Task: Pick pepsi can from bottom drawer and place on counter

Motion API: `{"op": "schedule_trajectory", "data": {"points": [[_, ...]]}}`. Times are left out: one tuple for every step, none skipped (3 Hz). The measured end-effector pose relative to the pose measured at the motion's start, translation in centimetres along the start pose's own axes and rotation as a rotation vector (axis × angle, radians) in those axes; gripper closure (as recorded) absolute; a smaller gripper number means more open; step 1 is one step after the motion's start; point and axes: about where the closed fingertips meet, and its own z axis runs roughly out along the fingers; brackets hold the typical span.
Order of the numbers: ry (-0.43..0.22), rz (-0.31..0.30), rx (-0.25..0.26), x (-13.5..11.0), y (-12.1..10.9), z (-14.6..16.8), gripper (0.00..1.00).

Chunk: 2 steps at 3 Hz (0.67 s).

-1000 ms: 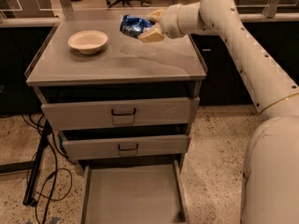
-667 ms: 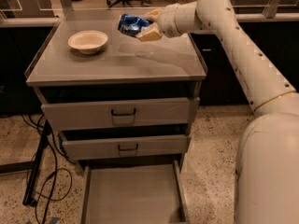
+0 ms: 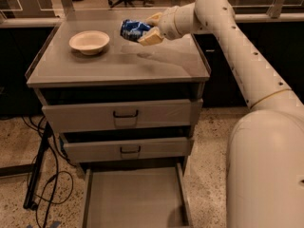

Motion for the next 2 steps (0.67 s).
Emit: {"op": "schedule_trajectory", "data": {"points": [[0.042,-0.032,-0.051,0.4,2.1,-0.3,1.0],[0.067,-0.056,-0.06,0.6,4.6,-4.8,1.0]]}}
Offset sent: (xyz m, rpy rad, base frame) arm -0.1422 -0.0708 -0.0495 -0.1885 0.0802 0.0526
